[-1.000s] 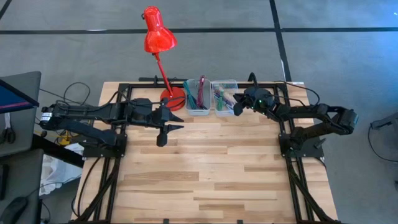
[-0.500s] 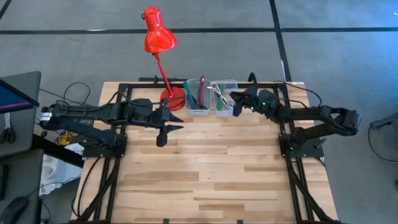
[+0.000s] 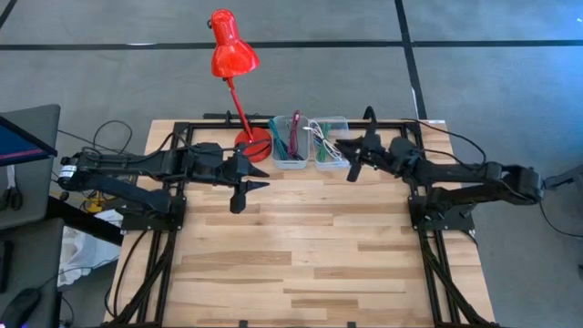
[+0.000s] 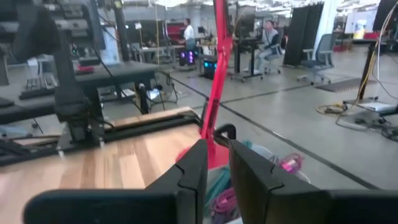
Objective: Pick & Place USB Port
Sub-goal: Return to Home Position
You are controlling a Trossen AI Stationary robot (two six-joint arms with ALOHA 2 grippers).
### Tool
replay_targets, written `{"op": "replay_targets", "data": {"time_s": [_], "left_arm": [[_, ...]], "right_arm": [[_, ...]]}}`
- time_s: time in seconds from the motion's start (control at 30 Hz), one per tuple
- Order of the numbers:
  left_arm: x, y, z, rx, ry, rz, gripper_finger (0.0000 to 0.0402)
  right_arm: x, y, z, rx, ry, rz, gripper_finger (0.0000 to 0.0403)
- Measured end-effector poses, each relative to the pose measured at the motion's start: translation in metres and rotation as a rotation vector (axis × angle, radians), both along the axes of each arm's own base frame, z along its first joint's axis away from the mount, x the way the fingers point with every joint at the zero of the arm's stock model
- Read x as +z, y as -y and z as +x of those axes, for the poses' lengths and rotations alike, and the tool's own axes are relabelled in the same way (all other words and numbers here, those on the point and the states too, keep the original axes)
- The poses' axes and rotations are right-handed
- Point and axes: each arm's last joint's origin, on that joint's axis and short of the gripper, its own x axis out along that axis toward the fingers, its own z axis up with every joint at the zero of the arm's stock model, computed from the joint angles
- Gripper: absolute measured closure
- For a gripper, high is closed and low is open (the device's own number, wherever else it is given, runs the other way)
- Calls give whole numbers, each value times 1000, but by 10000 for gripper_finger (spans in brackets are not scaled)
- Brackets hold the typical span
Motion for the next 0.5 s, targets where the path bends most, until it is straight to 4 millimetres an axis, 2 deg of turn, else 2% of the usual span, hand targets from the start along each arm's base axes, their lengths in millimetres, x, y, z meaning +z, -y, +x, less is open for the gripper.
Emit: {"op": "replay_targets", "data": {"time_s": [0.17,0.5], "left_arm": [[1,0,0,0,9,0,297],[10,1,4,-4,107,-1,297]], "right_arm": [[6,-3,-3,10,42,17,343],[4,-4,-1,14,38,21,343]]}}
